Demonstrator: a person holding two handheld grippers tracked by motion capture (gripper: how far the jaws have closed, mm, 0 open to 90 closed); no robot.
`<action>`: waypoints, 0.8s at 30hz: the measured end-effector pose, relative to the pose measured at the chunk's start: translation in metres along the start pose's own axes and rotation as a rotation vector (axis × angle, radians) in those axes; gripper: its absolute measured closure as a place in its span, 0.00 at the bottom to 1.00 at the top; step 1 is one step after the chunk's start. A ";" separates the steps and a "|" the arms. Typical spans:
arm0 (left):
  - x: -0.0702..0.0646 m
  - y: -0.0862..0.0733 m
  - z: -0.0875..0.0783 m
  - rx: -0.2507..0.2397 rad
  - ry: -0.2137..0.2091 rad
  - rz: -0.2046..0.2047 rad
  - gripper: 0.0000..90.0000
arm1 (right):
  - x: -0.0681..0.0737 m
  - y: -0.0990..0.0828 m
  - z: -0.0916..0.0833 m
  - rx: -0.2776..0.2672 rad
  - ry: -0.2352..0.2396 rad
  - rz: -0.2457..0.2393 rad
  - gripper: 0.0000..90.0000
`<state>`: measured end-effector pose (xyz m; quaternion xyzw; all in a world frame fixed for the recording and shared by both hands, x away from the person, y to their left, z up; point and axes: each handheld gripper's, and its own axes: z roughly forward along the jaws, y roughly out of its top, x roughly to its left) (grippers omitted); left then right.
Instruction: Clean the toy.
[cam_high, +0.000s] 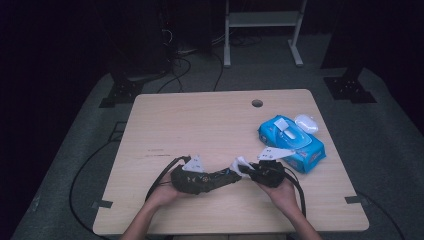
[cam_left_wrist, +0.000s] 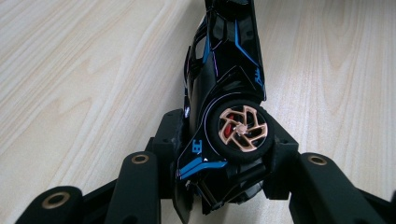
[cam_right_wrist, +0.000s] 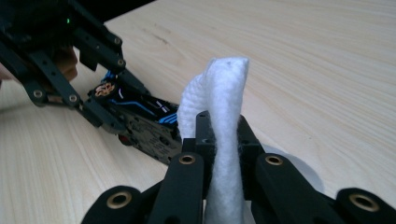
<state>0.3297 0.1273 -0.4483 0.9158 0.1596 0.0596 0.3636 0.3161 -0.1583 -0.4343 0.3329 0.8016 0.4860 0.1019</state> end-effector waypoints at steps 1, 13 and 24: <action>0.000 0.000 -0.001 -0.002 0.000 -0.004 0.64 | 0.000 -0.001 0.001 0.002 -0.001 -0.004 0.93; -0.002 0.012 0.002 -0.014 -0.008 -0.002 0.54 | -0.009 -0.005 0.002 0.006 0.000 0.045 0.93; -0.001 0.009 -0.003 0.012 0.036 0.045 0.64 | -0.009 -0.006 0.003 0.010 0.007 0.046 0.93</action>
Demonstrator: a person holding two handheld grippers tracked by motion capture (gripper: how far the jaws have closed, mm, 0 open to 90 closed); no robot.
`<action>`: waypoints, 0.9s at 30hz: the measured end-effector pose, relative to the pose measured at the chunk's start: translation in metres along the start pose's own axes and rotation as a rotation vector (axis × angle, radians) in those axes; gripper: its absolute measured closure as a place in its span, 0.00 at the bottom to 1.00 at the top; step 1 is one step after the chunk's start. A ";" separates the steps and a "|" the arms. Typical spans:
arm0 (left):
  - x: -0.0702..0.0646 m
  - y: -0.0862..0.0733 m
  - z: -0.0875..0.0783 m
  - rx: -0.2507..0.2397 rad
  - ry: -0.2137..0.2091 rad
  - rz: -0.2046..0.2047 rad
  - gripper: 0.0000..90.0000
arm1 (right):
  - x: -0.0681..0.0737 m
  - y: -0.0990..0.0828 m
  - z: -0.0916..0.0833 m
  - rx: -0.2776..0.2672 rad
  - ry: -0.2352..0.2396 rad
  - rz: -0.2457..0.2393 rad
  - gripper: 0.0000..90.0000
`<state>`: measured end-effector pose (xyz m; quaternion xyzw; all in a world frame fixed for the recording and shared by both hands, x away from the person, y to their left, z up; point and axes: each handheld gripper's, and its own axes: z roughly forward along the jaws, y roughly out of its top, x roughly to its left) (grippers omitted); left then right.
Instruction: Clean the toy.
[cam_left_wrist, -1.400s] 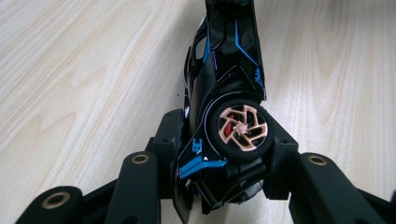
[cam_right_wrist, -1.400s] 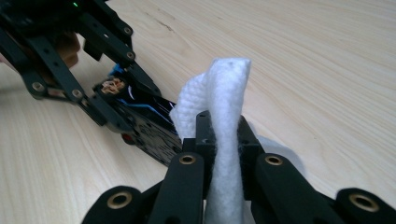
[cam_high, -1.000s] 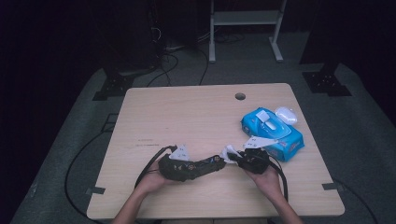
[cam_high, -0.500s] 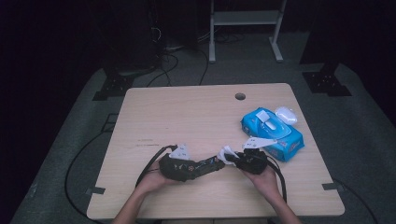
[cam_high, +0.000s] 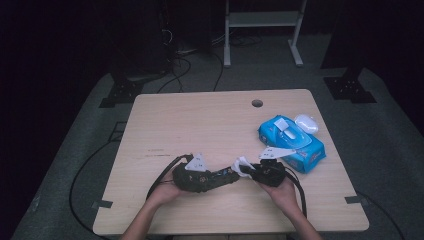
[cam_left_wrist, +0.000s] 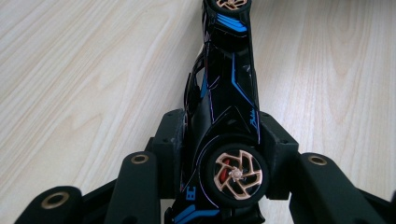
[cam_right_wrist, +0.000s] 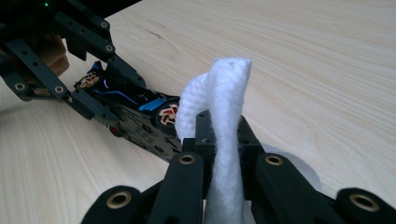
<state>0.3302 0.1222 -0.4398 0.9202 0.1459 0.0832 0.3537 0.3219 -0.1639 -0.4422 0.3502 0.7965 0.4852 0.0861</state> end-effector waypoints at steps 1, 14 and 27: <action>0.002 -0.002 -0.003 0.008 0.009 0.004 0.64 | 0.000 -0.001 0.001 0.005 0.002 0.001 0.93; 0.003 0.012 0.000 0.017 0.003 -0.015 0.55 | -0.003 -0.002 0.001 0.001 0.000 0.021 0.93; 0.001 0.042 0.029 0.173 0.001 0.027 0.53 | -0.002 -0.003 0.004 0.006 0.016 0.021 0.93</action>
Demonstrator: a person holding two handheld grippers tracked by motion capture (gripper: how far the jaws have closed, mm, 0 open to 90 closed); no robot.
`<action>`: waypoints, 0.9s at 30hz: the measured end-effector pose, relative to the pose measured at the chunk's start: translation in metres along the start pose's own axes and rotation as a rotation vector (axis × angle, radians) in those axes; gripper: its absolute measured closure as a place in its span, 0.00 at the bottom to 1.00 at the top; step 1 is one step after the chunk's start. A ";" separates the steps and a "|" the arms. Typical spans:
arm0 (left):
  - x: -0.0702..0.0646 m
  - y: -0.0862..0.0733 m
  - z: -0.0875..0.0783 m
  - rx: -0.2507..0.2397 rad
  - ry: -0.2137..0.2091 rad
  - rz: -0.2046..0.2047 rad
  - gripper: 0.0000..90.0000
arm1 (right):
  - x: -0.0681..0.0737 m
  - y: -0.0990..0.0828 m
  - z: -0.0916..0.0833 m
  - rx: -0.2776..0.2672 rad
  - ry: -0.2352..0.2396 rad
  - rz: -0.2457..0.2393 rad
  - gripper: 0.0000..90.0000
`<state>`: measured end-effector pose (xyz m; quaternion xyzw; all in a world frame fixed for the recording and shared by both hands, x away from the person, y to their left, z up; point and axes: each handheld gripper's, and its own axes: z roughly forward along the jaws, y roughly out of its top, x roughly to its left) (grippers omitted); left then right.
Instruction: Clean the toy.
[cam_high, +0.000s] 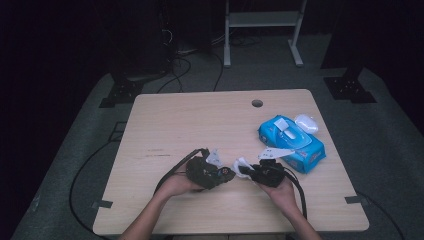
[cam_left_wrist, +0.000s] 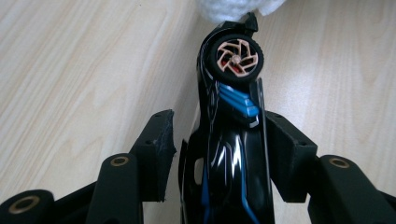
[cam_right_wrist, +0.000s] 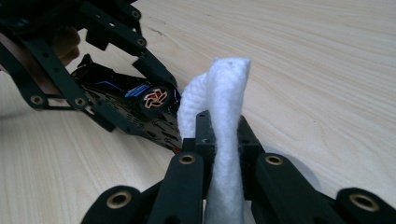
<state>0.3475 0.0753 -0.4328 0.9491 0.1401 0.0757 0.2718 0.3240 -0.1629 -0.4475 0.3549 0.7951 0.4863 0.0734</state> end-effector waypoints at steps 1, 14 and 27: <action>0.000 0.000 0.000 0.000 0.000 0.000 0.53 | 0.000 0.000 0.000 0.000 0.000 0.000 0.93; -0.008 0.009 0.000 0.015 0.015 0.052 0.65 | -0.005 -0.003 0.001 0.018 0.046 0.036 0.93; -0.020 0.001 -0.022 -0.205 0.041 0.071 0.65 | 0.011 0.018 -0.025 -0.083 0.145 -0.018 0.94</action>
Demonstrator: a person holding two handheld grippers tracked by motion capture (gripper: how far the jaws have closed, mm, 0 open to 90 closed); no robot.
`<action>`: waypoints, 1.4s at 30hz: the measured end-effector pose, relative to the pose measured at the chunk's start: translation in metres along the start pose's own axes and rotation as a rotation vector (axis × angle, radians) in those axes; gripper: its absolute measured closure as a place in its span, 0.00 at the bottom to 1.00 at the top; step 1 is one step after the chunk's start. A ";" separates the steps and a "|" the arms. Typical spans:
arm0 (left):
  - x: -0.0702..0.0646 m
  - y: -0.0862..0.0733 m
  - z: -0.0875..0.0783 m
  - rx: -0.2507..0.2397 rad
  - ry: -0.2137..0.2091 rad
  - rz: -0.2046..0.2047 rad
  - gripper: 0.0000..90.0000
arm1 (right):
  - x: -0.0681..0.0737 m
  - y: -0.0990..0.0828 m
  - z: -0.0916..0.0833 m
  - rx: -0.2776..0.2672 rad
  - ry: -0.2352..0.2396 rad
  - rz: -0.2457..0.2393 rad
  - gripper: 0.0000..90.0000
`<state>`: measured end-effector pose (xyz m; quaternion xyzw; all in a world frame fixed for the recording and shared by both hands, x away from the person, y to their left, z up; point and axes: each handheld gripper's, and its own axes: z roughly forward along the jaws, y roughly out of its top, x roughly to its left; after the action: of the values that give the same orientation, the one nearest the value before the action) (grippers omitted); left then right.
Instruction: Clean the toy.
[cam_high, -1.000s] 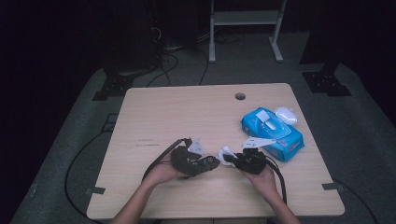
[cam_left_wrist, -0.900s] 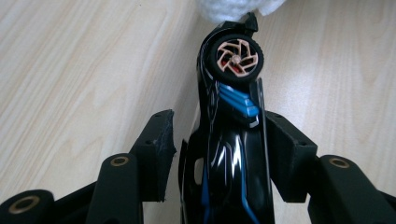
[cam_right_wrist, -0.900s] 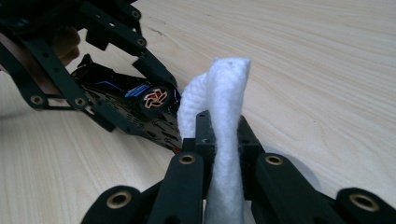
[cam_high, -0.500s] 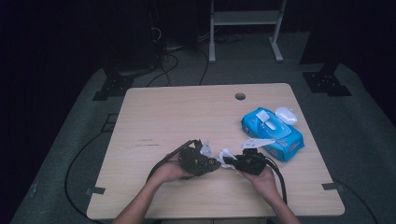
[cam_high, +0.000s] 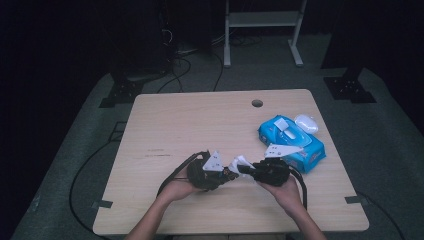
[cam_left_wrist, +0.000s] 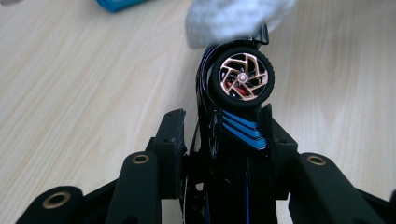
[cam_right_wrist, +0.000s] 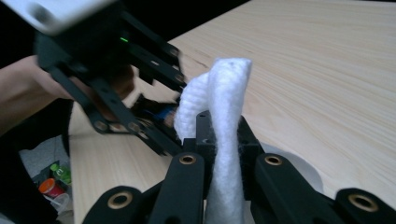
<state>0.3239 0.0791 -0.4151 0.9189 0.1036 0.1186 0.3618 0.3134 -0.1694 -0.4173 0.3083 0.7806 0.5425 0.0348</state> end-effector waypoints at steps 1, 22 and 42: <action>0.001 -0.001 -0.002 -0.003 -0.013 0.000 0.65 | -0.003 -0.002 -0.001 0.000 -0.004 0.013 0.94; 0.000 -0.005 -0.017 -0.081 -0.027 -0.011 0.65 | -0.005 -0.001 -0.002 -0.024 0.028 0.008 0.94; 0.011 -0.010 -0.023 -0.154 -0.043 -0.082 0.65 | -0.012 -0.009 0.003 -0.015 0.032 0.057 0.94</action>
<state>0.3263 0.1044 -0.4042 0.8857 0.1236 0.0915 0.4381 0.3206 -0.1751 -0.4300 0.3215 0.7680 0.5538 0.0092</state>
